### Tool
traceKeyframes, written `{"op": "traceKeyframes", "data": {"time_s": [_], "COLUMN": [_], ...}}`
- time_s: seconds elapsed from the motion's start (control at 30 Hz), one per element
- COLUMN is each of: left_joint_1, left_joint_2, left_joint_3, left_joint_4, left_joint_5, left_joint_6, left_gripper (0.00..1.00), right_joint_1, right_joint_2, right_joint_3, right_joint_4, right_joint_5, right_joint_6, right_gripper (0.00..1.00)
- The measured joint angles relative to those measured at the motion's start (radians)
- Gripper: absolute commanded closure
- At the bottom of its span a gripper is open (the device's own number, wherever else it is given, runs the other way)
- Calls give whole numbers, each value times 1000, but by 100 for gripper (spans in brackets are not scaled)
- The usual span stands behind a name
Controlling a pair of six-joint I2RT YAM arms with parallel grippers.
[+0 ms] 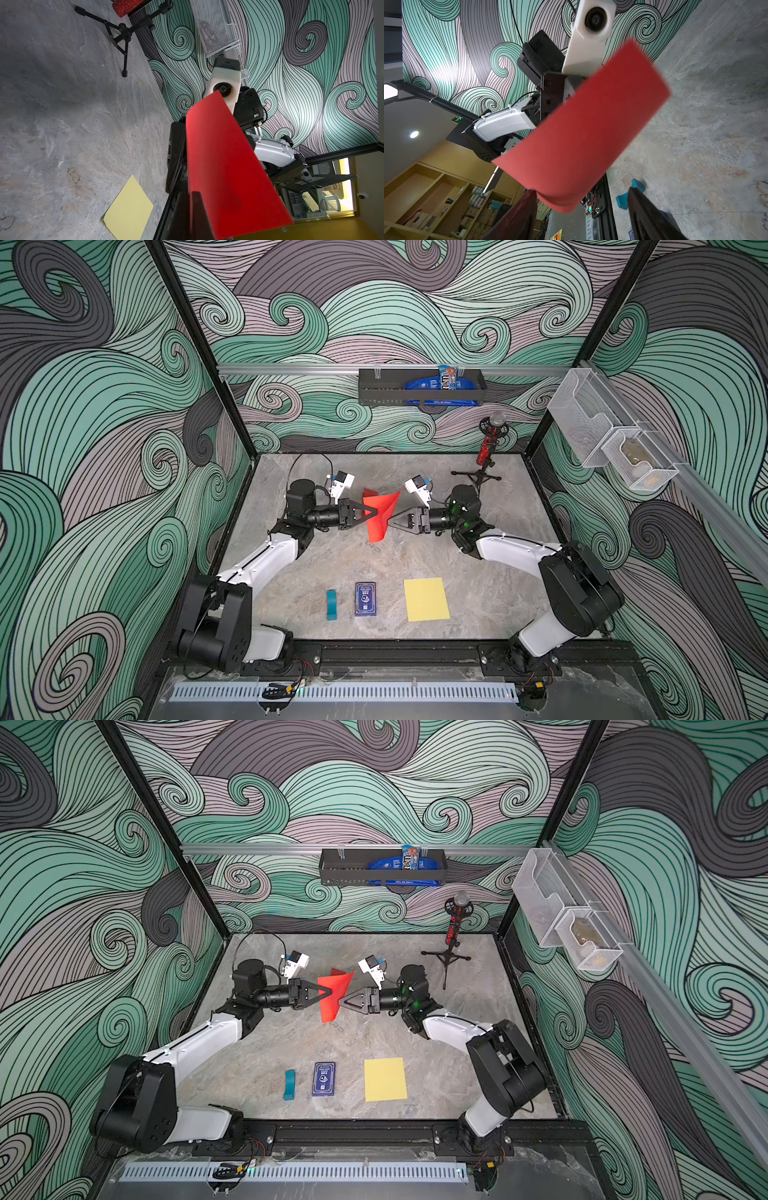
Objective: Fold the square paper along the opposite sides
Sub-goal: Fold the paper.
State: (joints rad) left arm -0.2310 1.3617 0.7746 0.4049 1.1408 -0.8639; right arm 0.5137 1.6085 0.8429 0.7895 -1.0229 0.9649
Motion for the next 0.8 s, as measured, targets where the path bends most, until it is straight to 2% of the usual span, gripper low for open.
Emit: {"op": "traceKeyframes", "data": {"time_s": [0.47, 0.8], "left_joint_1": [1, 2], "left_joint_2": [-1, -5], "left_joint_3": [0, 0], "left_joint_4": [-1, -1], "left_joint_5": [0, 0], "left_joint_6": [1, 0], "left_gripper": [100, 100], "right_joint_1": [55, 59], "right_joint_2": [43, 50], "right_joint_3": [61, 61], "right_joint_4": [-91, -127], "right_joint_5": [-12, -38], "right_joint_6": [-39, -64], "right_gripper": [32, 55]}}
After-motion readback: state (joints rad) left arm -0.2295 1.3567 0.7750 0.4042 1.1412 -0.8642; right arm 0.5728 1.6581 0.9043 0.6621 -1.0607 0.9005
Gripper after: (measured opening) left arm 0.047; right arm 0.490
